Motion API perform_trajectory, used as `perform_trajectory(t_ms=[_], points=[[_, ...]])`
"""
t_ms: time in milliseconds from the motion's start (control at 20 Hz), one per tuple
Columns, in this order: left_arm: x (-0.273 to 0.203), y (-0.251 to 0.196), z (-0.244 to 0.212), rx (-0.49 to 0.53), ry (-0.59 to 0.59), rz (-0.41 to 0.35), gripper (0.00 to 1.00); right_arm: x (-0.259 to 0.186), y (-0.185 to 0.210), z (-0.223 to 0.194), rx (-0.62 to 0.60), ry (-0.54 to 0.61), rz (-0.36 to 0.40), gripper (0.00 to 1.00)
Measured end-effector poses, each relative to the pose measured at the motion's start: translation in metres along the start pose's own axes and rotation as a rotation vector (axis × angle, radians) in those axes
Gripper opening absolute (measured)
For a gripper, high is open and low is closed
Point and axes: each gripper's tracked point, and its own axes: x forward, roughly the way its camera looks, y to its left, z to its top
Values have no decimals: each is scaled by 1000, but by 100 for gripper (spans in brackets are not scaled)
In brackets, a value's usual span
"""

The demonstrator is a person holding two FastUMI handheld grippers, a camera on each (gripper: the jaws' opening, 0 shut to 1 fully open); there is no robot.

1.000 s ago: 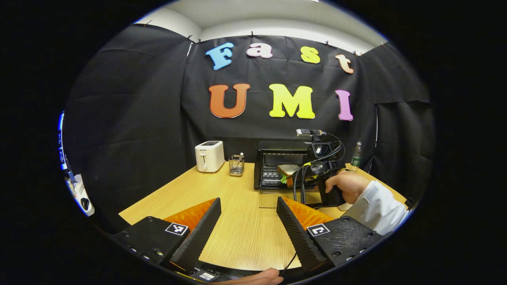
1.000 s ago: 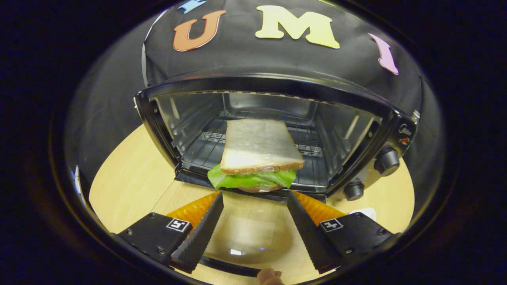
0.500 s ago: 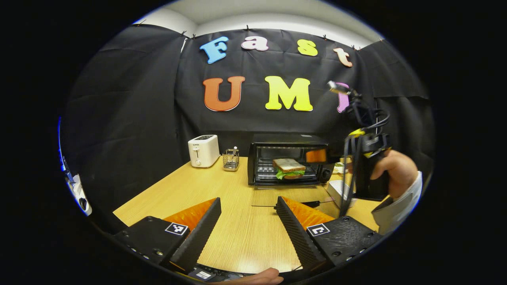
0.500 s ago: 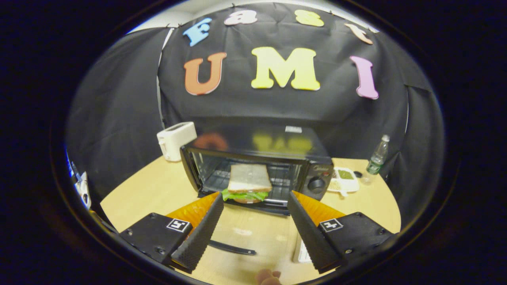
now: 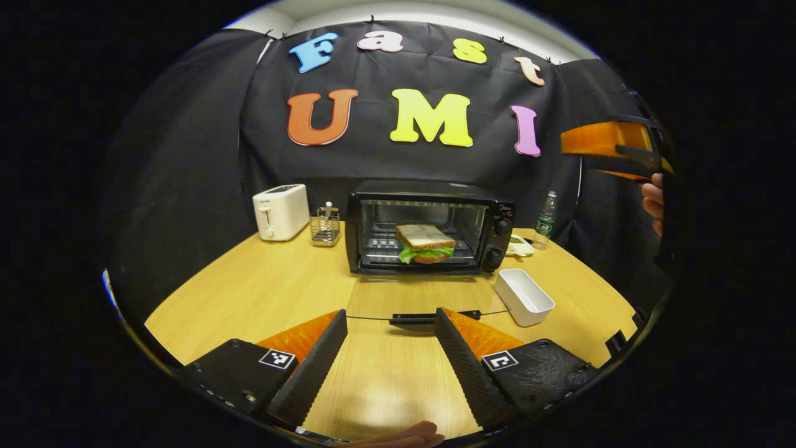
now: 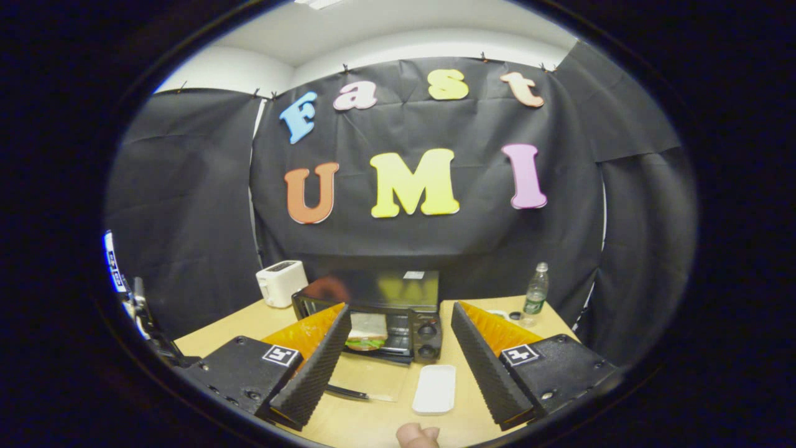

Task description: Open the electric oven with the left hand, put the food in, and close the electric oven.

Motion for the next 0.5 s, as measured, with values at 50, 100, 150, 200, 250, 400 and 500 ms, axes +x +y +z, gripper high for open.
perform_trajectory(t_ms=[50,100,150,200,250,400,500], points=[[8,-14,-2,-3,7,-37,93,-9,-11,6,0,-20,-13,100],[15,-24,-4,0,17,-58,93,-18,-21,12,1,-41,-22,100],[22,-29,-10,8,33,-66,93,-27,-31,15,4,-55,-32,100],[29,-36,-16,18,55,-73,93,-36,-41,18,14,-68,-49,100],[35,-43,-24,26,78,-80,93,-44,-51,22,26,-87,-61,100],[53,-58,-45,55,144,-82,94,-69,-77,28,49,-123,-91,99],[64,-58,-63,71,199,-56,94,-86,-92,36,55,-154,-110,97]])
